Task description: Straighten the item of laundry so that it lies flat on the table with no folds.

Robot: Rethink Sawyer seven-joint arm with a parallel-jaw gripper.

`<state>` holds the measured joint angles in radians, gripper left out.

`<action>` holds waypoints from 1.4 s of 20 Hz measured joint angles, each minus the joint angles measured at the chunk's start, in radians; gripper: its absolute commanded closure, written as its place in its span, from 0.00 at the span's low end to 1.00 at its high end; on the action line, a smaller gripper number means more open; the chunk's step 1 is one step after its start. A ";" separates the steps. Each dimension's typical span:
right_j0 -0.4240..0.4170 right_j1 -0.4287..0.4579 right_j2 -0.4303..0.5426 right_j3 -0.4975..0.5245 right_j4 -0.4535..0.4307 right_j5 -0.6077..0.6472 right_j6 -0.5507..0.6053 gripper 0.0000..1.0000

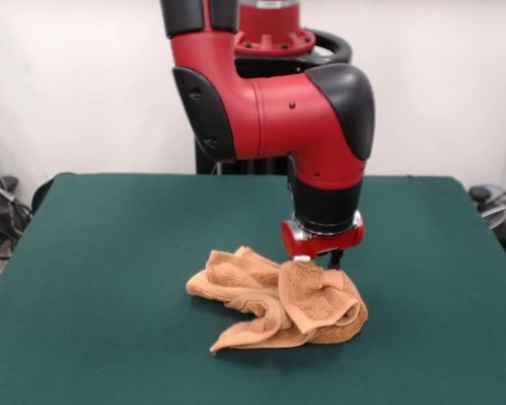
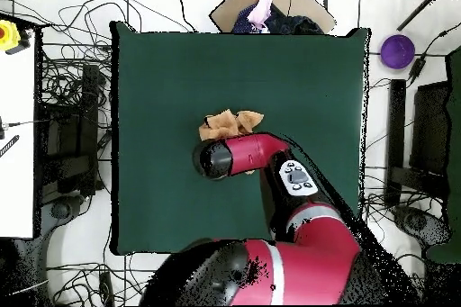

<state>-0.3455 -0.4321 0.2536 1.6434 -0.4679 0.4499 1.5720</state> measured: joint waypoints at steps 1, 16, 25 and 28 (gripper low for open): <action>-0.007 0.000 0.005 0.000 -0.002 0.000 0.000 0.00; -0.163 -0.018 0.145 -0.002 -0.060 -0.002 0.000 0.00; -0.214 -0.077 0.209 0.000 -0.060 -0.002 0.000 0.00; -0.216 -0.096 0.213 0.000 -0.060 -0.002 0.000 0.00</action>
<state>-0.5615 -0.5280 0.4670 1.6432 -0.5280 0.4478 1.5718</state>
